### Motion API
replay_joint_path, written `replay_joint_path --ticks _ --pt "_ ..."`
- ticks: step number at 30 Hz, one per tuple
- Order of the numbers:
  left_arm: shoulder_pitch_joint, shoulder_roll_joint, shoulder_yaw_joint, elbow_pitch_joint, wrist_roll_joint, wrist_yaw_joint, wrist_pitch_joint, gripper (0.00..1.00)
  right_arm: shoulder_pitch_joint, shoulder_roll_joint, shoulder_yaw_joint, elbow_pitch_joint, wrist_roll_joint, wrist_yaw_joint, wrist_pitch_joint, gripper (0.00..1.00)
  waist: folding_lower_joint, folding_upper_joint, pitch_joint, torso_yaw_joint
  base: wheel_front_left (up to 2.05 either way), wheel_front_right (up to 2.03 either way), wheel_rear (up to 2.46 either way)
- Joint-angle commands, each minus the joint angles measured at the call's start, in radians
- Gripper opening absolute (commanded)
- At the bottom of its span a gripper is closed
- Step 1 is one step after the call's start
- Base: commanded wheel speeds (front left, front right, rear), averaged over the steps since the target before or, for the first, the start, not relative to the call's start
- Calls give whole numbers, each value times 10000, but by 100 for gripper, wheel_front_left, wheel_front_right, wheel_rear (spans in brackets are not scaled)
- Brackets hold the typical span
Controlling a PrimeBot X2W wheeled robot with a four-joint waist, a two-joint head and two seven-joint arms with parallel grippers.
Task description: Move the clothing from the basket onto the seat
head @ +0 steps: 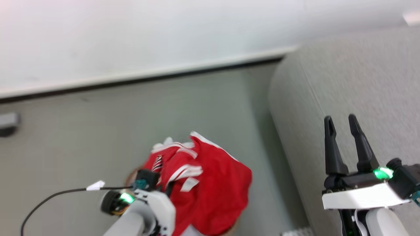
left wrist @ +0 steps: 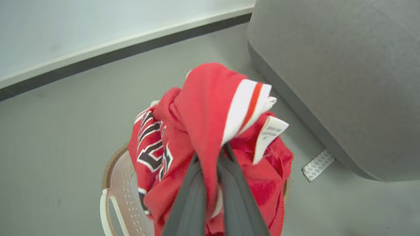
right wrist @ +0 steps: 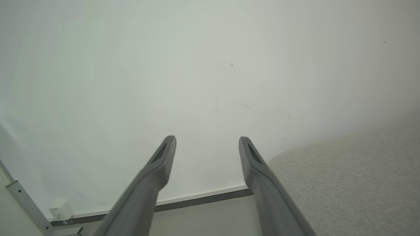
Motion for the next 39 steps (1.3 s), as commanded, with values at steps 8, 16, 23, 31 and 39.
replay_joint_path --ticks 8,16,23,31,39 --pt "492 118 240 -2377 -324 -6 -38 0 549 -36 26 202 -204 -21 2 100 2 0 -1340 1161 0 0 0" --pt "535 265 694 -4342 -382 45 -38 0 827 -33 316 429 -43 -21 2 100 2 0 -1904 1307 0 0 0" --pt "190 391 1054 -5877 -425 237 -33 0 931 -34 662 548 -99 -21 2 100 2 0 -2078 1367 0 0 0" --pt "270 603 1202 -6973 -599 461 301 0 923 -70 1023 729 -211 -21 3 100 2 0 -2032 1430 0 0 0" --pt "490 721 1147 -7561 -690 547 567 0 682 -369 1721 983 -782 -21 3 100 2 0 -2006 1551 0 0 0"
